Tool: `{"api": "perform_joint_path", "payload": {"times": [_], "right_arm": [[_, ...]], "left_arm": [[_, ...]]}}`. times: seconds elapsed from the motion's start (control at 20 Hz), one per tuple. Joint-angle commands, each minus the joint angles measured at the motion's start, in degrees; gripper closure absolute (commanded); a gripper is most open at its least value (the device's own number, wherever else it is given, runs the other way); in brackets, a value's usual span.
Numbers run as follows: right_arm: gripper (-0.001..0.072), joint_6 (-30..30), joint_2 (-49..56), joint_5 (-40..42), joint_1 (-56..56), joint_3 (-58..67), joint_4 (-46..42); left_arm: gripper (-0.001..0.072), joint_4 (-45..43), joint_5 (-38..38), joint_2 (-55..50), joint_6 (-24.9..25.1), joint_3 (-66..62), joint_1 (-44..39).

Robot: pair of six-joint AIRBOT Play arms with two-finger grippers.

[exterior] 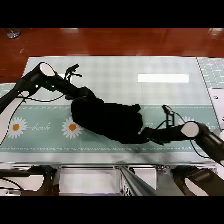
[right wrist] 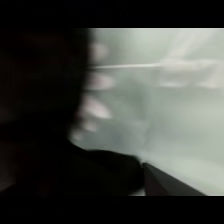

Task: Fold the shirts.

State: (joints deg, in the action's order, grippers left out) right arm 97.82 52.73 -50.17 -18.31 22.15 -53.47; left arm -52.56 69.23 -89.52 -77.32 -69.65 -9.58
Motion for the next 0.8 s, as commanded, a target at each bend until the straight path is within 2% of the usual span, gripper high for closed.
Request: {"api": "perform_joint_path", "payload": {"times": [0.0,0.05,0.1,0.2,0.3,0.45,0.6,0.75], "right_arm": [[0.0208,-9.5,7.3,5.6,-4.4,0.1,15.9],[0.0422,-12.9,8.3,5.6,-5.4,0.1,19.5],[0.0686,-16.8,8.7,5.4,-5.8,0.2,21.8],[0.0685,-17.8,7.7,4.0,-4.7,3.6,19.3],[0.0686,-16.9,6.0,1.2,-1.6,12.7,12.8],[0.0686,-11.3,4.9,-5.1,4.4,37.6,-1.4],[0.0686,-8.7,4.9,-11.1,6.1,65.4,-11.7],[0.0686,-10.0,4.8,-19.0,4.7,88.4,-14.8]], "left_arm": [[0.0682,0.1,0.5,1.0,0.2,-0.5,0.0],[0.0682,0.1,0.5,1.6,0.2,-0.5,0.0],[0.0682,0.1,0.4,2.4,0.2,-0.5,0.0],[0.0682,1.9,-0.3,5.7,0.2,-0.5,0.7],[0.0682,9.3,-2.5,10.9,2.7,-2.3,2.8],[0.0682,23.5,-7.3,19.5,8.2,-11.1,6.5],[0.0683,23.2,-7.0,26.5,7.9,-23.8,10.6],[0.0682,19.6,-3.2,32.7,3.5,-34.6,16.2]]}}
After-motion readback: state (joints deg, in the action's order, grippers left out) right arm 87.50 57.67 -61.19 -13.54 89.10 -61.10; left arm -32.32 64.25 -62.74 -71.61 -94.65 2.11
